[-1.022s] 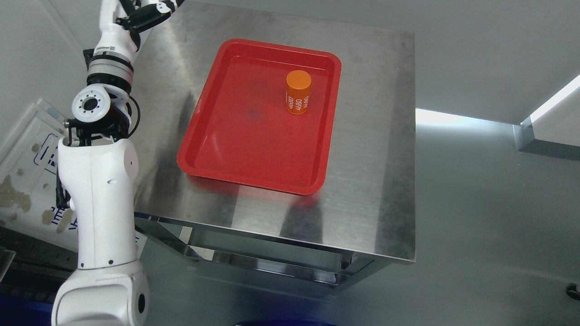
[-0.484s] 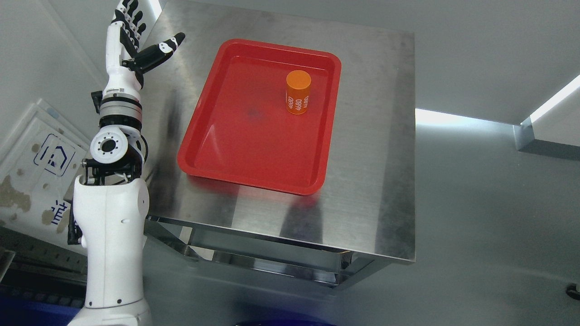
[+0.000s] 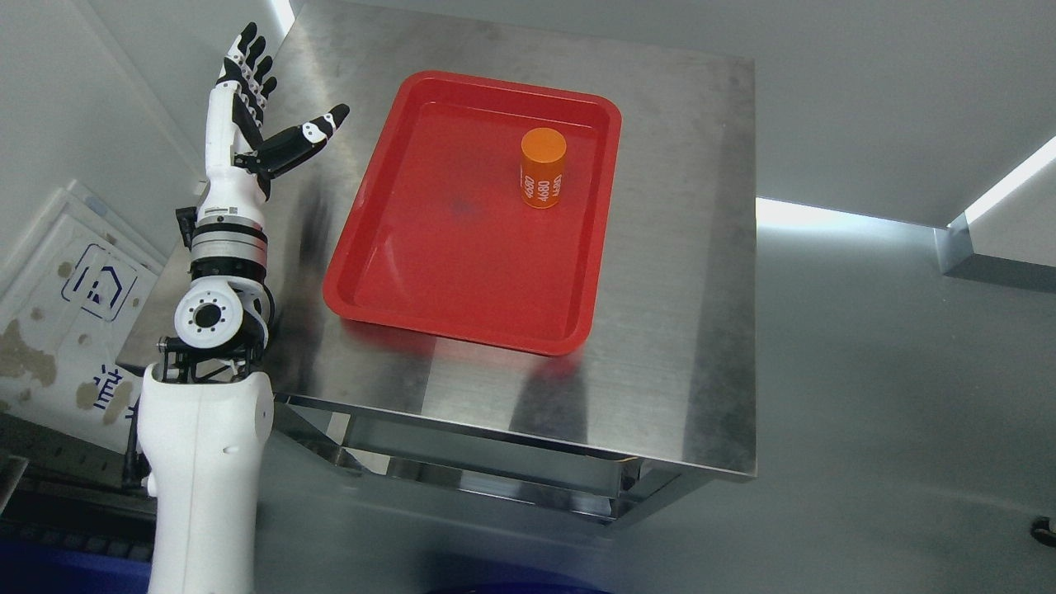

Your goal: Grab orange capacitor from left shelf to right desk

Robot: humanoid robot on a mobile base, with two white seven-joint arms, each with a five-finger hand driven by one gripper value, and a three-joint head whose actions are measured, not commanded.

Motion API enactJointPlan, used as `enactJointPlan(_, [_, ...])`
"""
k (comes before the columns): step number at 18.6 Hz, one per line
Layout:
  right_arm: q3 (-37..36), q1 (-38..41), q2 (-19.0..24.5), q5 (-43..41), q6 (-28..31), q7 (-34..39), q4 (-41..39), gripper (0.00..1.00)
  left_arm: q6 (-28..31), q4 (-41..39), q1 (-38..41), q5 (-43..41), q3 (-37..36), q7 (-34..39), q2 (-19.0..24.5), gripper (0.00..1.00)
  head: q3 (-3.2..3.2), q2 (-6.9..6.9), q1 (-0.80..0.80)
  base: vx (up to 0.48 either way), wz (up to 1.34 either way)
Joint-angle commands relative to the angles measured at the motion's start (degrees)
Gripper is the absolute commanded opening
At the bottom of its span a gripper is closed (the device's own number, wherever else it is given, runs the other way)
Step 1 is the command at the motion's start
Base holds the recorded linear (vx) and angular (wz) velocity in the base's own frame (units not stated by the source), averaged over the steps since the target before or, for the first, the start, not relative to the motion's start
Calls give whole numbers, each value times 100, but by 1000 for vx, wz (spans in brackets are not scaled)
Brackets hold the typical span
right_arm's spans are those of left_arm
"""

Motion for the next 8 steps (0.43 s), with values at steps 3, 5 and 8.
enactJointPlan(3, [-62,9,-100,0,-3,2,-193,100,-19,-216,320,48,-141,-8,176,100,0,0,0,0,0])
enactJointPlan(5, [-62,9,-100,0,-3,2,-193,100,16,-216,320,48,-132,-8,176,100,0,0,0,0,0])
enactJointPlan(8, [-62,9,-100,0,-3,2,-193,100,16,-216,320,48,-115,-8,176,100,0,0,0,0,0])
